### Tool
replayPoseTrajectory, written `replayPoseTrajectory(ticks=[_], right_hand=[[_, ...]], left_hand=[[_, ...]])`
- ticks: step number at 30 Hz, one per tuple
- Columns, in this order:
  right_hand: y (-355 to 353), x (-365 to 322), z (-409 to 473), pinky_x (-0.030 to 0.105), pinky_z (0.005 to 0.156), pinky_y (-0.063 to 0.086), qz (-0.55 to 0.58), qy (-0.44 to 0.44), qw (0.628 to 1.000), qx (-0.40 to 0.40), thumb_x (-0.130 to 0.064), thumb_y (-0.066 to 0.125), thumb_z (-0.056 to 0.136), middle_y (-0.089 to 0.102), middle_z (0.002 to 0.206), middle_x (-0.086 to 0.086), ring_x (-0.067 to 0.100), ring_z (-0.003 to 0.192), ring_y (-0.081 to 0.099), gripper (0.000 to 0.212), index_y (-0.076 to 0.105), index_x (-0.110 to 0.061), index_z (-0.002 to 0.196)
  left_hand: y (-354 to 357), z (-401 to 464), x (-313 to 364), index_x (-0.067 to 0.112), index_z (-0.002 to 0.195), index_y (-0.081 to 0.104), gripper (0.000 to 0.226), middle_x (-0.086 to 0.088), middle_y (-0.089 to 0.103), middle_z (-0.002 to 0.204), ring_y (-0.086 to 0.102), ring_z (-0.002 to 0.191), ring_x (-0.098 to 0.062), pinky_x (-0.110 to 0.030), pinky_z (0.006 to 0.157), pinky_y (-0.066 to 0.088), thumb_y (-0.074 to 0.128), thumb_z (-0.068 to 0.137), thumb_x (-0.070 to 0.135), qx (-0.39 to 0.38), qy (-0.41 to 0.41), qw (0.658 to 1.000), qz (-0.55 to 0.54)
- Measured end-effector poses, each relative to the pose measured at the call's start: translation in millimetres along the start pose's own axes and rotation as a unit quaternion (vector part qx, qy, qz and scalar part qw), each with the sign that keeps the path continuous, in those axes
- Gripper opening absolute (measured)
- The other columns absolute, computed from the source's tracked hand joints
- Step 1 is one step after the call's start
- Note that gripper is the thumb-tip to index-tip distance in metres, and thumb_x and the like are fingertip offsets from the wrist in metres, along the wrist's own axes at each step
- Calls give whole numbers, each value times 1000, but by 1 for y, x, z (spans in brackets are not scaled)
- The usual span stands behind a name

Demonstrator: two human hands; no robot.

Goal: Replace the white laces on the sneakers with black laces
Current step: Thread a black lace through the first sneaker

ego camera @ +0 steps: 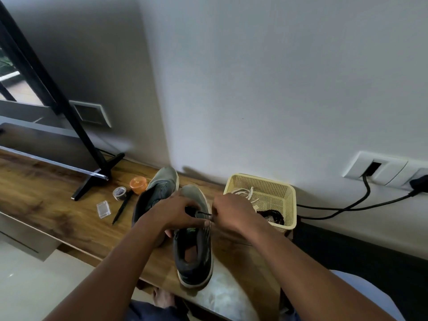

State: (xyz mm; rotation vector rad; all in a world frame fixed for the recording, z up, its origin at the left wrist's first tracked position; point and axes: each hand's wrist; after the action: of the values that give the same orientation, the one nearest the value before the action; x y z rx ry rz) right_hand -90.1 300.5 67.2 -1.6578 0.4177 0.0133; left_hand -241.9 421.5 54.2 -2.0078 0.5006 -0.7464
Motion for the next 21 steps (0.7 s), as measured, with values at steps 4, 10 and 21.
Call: replayPoseTrajectory(ticks=[4,10,21], right_hand=[[-13,3,10,23,56,39,284,17,958,31,-18,68,93,73,70,-5,6,55,54,18,81,-17,81],[-40,9,7,23,60,36,666,-86,734,104,-11,61,101,70,88,4,14,67,44,23,77,-13,85],[-42,5,9,25,47,19,821,73,567,-10,-18,45,104,34,58,-2,10,46,25,29,48,-16,75]], left_hand=[[1,4,-3,45,140,60,94,7,41,149,63,117,-21,-25,75,53,70,58,90,1,-4,999,-37],[0,2,-2,43,141,59,90,5,42,149,59,124,-21,-25,79,51,72,64,87,-6,2,999,-47],[2,3,-4,44,137,63,80,6,43,145,63,112,-25,-31,71,64,82,66,77,-19,-6,993,-119]])
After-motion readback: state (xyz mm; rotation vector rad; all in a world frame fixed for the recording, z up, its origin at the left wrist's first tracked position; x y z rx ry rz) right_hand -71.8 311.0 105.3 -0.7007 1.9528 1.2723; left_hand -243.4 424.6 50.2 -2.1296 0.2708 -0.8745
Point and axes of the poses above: each hand's wrist, its own z-axis towards the middle knuckle, its own y-axis out of the palm, x = y × z
